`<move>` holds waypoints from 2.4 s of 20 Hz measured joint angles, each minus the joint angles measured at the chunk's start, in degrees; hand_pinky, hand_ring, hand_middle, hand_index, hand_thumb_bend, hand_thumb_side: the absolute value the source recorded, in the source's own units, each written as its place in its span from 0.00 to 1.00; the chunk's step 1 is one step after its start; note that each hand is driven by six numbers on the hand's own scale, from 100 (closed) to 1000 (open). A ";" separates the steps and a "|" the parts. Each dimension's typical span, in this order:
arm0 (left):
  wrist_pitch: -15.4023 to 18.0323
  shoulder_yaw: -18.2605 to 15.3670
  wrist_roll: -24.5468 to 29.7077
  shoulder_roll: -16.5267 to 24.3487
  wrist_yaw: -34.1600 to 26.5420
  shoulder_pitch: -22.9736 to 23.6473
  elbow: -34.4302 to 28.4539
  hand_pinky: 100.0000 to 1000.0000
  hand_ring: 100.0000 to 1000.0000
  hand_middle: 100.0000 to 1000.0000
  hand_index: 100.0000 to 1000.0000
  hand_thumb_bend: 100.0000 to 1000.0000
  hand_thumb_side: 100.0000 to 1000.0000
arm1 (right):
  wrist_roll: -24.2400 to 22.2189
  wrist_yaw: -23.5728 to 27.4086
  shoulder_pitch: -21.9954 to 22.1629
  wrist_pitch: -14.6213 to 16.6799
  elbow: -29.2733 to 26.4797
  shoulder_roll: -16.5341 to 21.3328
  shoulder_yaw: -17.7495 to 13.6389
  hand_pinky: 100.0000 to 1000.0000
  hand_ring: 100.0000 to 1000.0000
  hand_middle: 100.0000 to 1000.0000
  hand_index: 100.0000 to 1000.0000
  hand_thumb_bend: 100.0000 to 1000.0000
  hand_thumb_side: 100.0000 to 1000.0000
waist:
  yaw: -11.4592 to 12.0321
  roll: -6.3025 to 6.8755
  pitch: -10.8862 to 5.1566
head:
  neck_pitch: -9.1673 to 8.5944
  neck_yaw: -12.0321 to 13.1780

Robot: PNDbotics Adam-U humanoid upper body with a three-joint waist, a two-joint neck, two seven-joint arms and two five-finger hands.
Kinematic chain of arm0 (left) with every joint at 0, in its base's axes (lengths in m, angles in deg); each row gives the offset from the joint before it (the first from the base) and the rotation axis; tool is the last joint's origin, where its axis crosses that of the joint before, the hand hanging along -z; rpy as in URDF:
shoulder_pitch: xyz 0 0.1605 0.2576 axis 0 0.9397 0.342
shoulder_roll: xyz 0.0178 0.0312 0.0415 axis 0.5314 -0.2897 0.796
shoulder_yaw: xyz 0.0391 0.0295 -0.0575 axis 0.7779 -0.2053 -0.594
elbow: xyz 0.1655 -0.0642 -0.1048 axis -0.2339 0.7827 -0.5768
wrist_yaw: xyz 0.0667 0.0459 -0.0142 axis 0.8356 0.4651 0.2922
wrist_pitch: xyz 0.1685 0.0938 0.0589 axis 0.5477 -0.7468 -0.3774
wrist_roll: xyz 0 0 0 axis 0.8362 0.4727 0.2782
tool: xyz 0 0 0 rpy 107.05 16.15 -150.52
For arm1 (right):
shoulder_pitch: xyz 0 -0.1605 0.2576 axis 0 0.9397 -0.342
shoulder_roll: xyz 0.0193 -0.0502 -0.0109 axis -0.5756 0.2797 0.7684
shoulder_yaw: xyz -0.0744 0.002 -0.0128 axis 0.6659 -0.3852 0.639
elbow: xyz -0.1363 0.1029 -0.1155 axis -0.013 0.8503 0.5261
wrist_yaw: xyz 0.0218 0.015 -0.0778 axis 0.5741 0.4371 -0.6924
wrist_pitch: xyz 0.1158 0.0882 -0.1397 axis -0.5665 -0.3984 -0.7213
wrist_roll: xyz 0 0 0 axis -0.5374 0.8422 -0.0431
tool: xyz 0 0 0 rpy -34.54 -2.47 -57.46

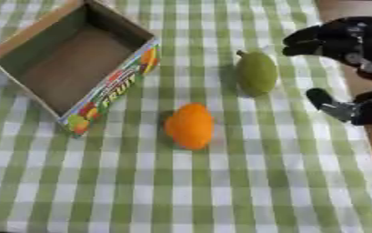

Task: Pick up objects on the table and place them in the box.

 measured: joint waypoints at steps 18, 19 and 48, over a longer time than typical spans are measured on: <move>-0.15 0.95 1.53 0.01 -1.11 -0.25 0.00 0.72 0.69 0.69 0.84 0.15 0.38 | -12.41 2.84 -16.83 -7.78 -0.06 -6.58 14.95 0.89 0.00 0.68 0.98 0.00 0.53 | 1.31 -0.44 -0.89 | 0.10 -1.24; -0.15 1.02 1.60 0.01 -1.17 -0.25 0.00 0.72 0.69 0.69 0.84 0.15 0.38 | -13.51 2.98 -17.82 -8.51 -0.06 -7.40 15.67 0.89 0.00 0.68 0.98 0.00 0.57 | 1.31 -0.46 -0.97 | 0.11 -1.28; -0.22 1.59 2.68 0.01 -2.04 -0.21 0.00 0.72 0.68 0.69 0.84 0.13 0.39 | -31.91 0.66 -25.68 -30.43 -0.10 -20.56 23.14 0.98 0.00 0.77 0.99 0.00 0.53 | 1.40 -0.49 -1.30 | 0.58 -1.67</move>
